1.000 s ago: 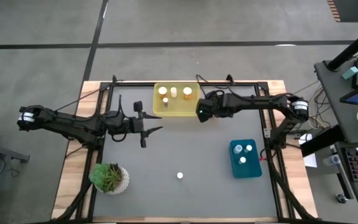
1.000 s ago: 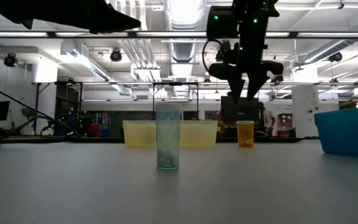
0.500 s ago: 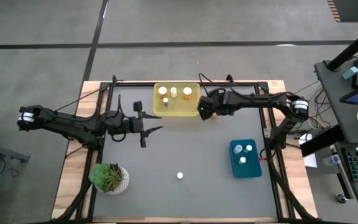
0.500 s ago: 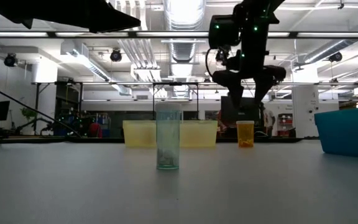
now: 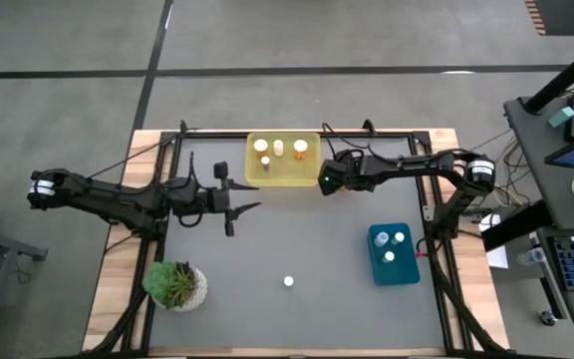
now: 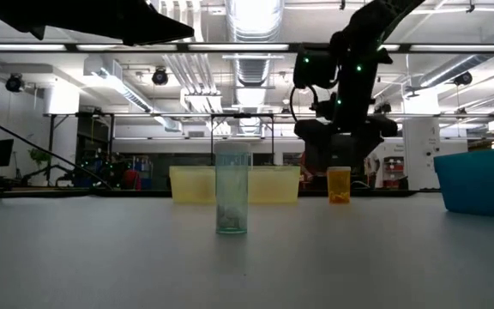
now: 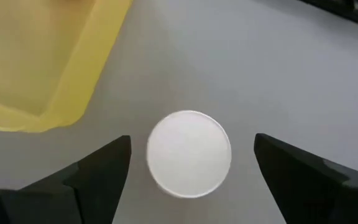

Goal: Pick and place medicine bottles into bin by pill shape (circle, oval)
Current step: Put the orange pill bottle into the yellow bin

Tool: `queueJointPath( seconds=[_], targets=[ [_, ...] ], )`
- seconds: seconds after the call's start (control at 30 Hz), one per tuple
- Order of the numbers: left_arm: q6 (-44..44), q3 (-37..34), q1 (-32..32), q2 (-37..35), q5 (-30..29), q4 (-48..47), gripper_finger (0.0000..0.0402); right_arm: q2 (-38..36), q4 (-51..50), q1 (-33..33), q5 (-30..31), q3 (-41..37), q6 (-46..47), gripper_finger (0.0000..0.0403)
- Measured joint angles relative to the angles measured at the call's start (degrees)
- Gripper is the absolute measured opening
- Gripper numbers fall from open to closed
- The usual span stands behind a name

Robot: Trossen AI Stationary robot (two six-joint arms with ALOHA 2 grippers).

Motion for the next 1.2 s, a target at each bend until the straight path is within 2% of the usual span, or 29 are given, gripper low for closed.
queueJointPath(
  seconds=[0.3, 0.7, 1.03, 1.2],
  targets=[
    [0.1, 0.0, 0.0, 0.0, 0.0, 0.0, 0.0156, 0.0, 6.1, -0.1, 0.0, -4.5, 0.3, 0.0328],
    [0.2, 0.0, 0.0, 0.0, 0.0, 0.2, 0.0156, -0.1, 7.6, -0.1, 0.2, -4.9, 0.3, 0.0322],
    [0.2, 0.0, 0.0, 0.0, 0.0, 0.1, 0.0156, -0.1, 7.7, -0.1, 0.1, -4.9, 0.8, 0.0208],
    [0.2, 0.0, 0.0, 0.0, 0.0, 0.1, 0.0156, -0.1, 7.8, -0.1, 0.1, -4.9, 1.0, 0.0199]
  ],
)
